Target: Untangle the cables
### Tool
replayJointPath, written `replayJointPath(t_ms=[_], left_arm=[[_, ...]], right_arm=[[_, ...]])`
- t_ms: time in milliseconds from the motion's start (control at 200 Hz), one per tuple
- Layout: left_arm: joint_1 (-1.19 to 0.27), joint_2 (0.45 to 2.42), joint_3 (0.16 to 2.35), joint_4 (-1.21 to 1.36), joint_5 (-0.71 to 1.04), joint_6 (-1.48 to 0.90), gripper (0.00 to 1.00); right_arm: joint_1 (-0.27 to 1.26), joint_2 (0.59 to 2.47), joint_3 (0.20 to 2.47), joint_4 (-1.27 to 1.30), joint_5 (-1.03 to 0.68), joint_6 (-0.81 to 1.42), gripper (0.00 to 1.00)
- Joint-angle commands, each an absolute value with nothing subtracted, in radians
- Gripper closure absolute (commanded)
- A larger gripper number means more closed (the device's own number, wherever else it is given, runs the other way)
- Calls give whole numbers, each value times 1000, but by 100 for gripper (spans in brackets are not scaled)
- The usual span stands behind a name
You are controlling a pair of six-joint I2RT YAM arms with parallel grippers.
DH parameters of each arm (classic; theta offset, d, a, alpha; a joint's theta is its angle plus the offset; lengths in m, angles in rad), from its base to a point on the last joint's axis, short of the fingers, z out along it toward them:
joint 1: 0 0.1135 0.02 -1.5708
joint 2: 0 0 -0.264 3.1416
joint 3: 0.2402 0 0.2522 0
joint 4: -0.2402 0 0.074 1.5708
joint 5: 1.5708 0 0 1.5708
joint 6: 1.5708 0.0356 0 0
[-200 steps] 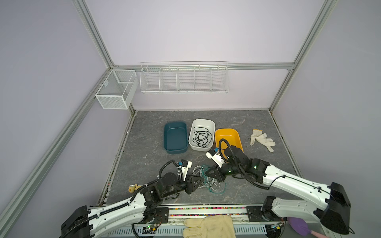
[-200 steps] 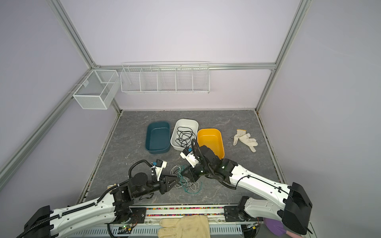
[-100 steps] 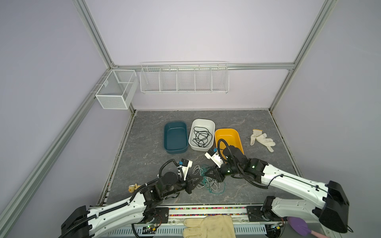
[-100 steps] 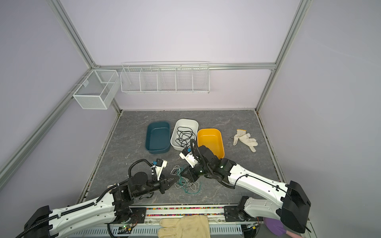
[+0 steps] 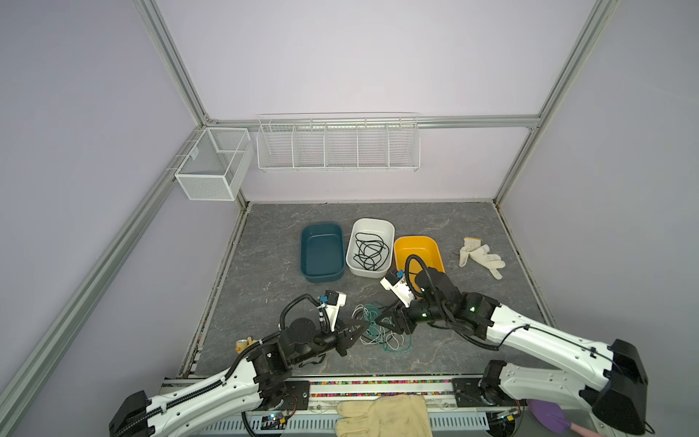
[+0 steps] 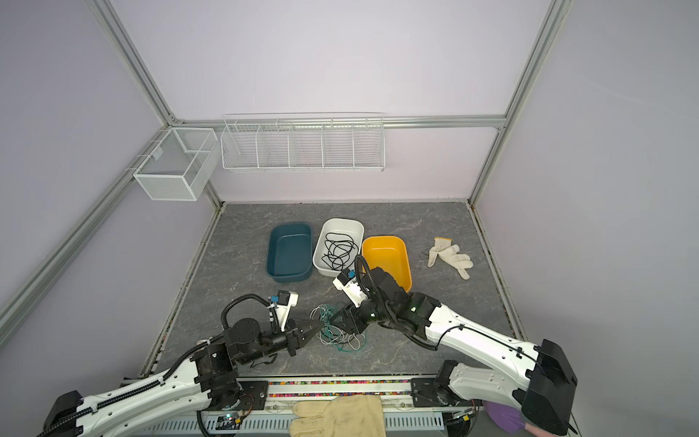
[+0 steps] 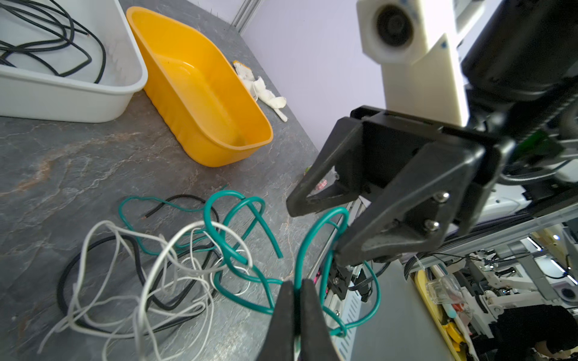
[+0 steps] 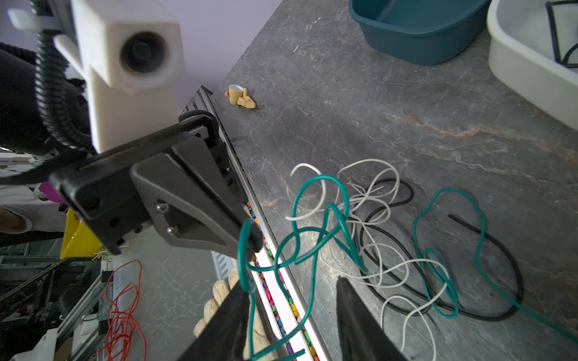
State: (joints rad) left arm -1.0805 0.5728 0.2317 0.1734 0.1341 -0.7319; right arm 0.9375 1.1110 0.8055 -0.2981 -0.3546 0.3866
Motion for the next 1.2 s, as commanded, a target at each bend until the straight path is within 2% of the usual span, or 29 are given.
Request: replayJointPath(t_ms=[0, 320, 500, 735, 850, 1074, 1194], left_arm=[[-1085, 545, 271, 172, 136, -772, 100], [-1086, 575, 325, 170, 214, -791, 100], [-1086, 579, 337, 167, 228, -793, 100], [-1086, 609, 342, 216, 273, -810, 100], [-1086, 602, 350, 214, 275, -810, 100], [-1086, 510, 375, 105, 226, -780, 100], [-1086, 440, 389, 44, 182, -775, 100]], right_arm=[[931, 1097, 771, -275, -341, 372, 51], [925, 1101, 729, -204, -310, 329, 51], [923, 1038, 673, -145, -217, 330, 52], [923, 1020, 633, -41, -227, 350, 55], [922, 1013, 614, 9, -254, 364, 67], [922, 977, 583, -32, -164, 367, 92], [923, 951, 556, -53, -117, 382, 93]])
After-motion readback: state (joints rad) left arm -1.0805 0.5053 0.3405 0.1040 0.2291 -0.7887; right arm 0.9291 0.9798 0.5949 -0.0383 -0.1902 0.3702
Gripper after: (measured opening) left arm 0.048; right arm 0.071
